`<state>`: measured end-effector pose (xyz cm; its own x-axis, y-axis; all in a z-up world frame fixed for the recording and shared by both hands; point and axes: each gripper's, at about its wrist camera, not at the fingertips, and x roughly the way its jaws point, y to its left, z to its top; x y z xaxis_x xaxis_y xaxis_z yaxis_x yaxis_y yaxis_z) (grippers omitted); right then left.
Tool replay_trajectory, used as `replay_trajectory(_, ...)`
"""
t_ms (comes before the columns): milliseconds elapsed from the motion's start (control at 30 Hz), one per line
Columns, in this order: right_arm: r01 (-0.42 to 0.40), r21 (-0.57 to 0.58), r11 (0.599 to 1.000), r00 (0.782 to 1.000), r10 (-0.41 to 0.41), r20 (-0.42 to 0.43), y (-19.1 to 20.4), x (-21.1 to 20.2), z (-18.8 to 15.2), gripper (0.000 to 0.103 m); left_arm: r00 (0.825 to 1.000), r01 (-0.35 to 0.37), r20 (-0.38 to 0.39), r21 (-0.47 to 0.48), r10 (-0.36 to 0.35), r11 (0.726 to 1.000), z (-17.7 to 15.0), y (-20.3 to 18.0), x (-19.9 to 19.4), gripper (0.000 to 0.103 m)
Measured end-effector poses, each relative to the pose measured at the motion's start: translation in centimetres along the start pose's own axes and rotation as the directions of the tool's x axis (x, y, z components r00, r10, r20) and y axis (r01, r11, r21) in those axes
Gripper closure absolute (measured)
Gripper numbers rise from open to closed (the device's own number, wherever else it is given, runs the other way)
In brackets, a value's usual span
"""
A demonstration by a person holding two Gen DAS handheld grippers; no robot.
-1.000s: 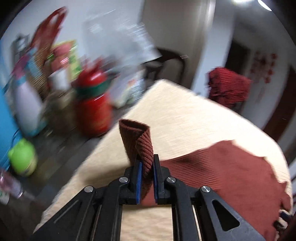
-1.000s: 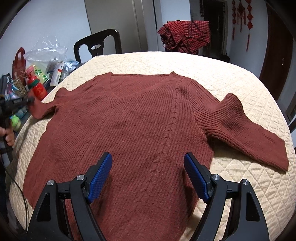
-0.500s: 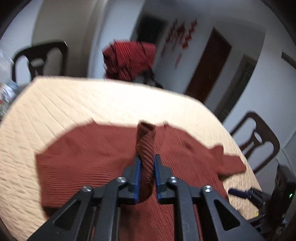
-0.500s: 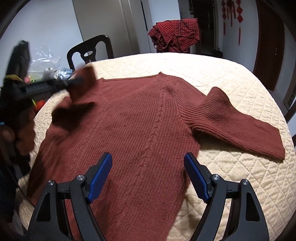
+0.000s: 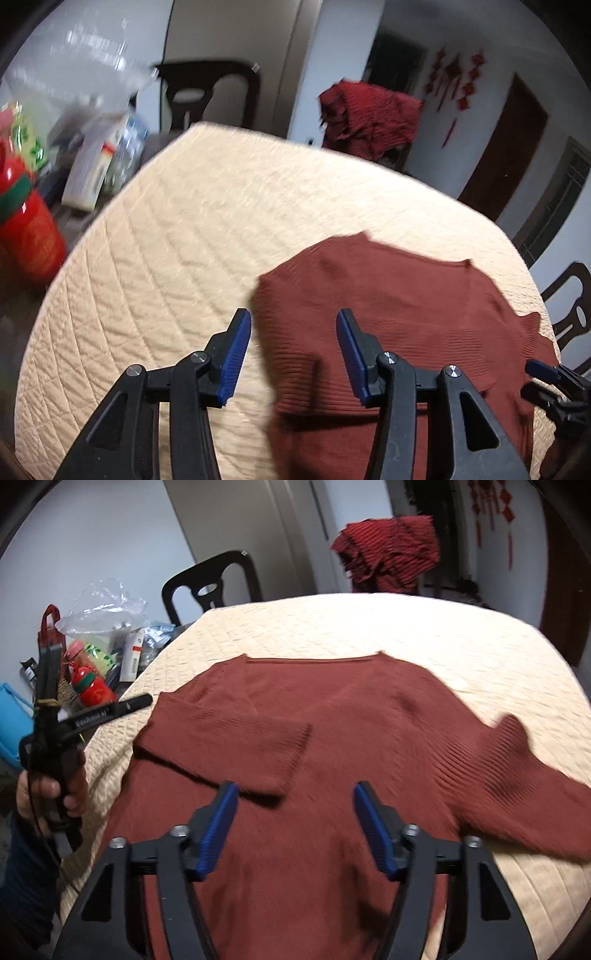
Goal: Fold small clothes
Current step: 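Carry the sleeve across the sweater body with the left tool and release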
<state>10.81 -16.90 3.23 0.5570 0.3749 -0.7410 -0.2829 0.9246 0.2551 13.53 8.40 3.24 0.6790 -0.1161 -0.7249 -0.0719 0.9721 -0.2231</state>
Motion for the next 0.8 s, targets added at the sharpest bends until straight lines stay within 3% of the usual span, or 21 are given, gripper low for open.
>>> replay_trajectory(133,-0.026,0.031,0.999,0.996,0.029,-0.084,-0.4,3.8,1.6,0.062,0.998,0.005,-0.055,-0.005,-0.005,1.0,-0.5,0.4,2.2,0.076)
replay_trajectory(167,-0.029,0.032,0.999,0.995,0.032,-0.099,-0.5,4.6,1.7,0.07,0.998,0.012,-0.063,0.0,-0.012,1.0,-0.7,0.4,2.5,0.086)
replay_trajectory(200,-0.03,0.025,0.999,0.993,0.033,-0.116,-0.5,5.5,1.8,0.08,0.998,0.015,-0.068,0.008,-0.014,1.0,-0.9,0.3,2.8,0.088)
replay_trajectory(267,-0.034,0.013,0.999,0.994,0.035,-0.105,-0.4,5.9,2.1,0.091,0.999,0.006,-0.051,0.028,-0.004,1.0,-1.2,0.1,2.9,0.09)
replay_trajectory(367,-0.053,0.047,0.997,0.995,0.057,-0.086,-0.9,5.6,2.9,0.099,0.999,0.014,-0.033,0.02,-0.013,1.0,-1.1,0.3,2.7,0.093)
replay_trajectory(533,-0.038,0.005,0.999,0.997,0.038,-0.067,-0.5,5.8,3.5,0.099,1.0,0.017,-0.003,-0.007,-0.017,1.0,-0.9,1.3,2.3,0.094)
replay_trajectory(600,-0.044,0.04,0.998,0.995,0.047,-0.091,-1.2,6.5,3.4,0.099,1.0,0.006,-0.009,-0.012,-0.006,1.0,-1.0,1.4,2.2,0.094)
replay_trajectory(700,-0.076,0.058,0.995,0.995,0.08,-0.064,-1.5,5.3,2.9,0.098,1.0,0.016,0.016,0.005,-0.016,1.0,-1.3,1.1,0.6,0.094)
replay_trajectory(800,-0.048,0.067,0.997,0.995,0.053,-0.082,-1.8,4.6,2.2,0.096,0.998,0.046,0.04,0.035,-0.048,0.998,-1.5,0.1,-0.9,0.094)
